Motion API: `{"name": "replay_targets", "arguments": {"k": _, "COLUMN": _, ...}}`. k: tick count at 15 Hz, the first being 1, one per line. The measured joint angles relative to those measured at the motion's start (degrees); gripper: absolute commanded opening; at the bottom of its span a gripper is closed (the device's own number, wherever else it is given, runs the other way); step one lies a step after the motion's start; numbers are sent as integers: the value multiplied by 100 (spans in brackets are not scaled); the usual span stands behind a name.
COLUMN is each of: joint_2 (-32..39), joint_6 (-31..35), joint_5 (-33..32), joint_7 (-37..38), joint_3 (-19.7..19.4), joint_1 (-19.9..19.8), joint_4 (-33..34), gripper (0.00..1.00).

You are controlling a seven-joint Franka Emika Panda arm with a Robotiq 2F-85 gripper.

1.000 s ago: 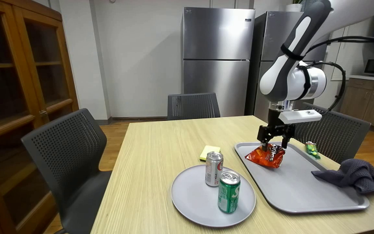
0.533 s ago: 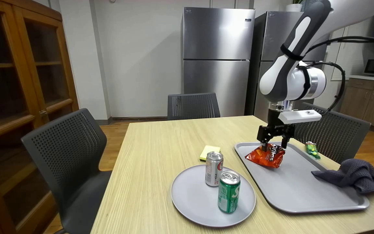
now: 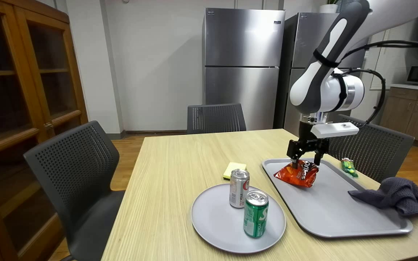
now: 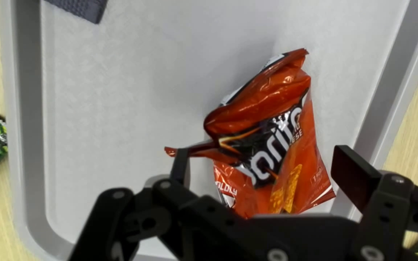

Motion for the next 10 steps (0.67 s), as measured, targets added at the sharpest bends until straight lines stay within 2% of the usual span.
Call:
{"name": "replay_targets", "arguments": {"k": 2, "joint_2": 0, "joint_6": 5, "joint_5": 0, "joint_7": 0, "joint_3": 0, "joint_1": 0, "joint_4": 0, "gripper": 100}}
{"name": "replay_targets", "arguments": {"k": 3, "joint_2": 0, "joint_6": 12, "joint_5": 0, "joint_7": 0, "joint_3": 0, "joint_1": 0, "joint_4": 0, "gripper": 75}}
{"name": "replay_targets", "arguments": {"k": 5, "joint_2": 0, "joint_6": 54, "joint_5": 0, "joint_7": 0, "joint_3": 0, "joint_1": 0, "joint_4": 0, "gripper": 66}}
{"name": "replay_targets", "arguments": {"k": 10, "joint_2": 0, "joint_6": 401, "joint_5": -123, "joint_7": 0, "joint_3": -49, "joint_1": 1, "joint_4": 11, "gripper": 25}}
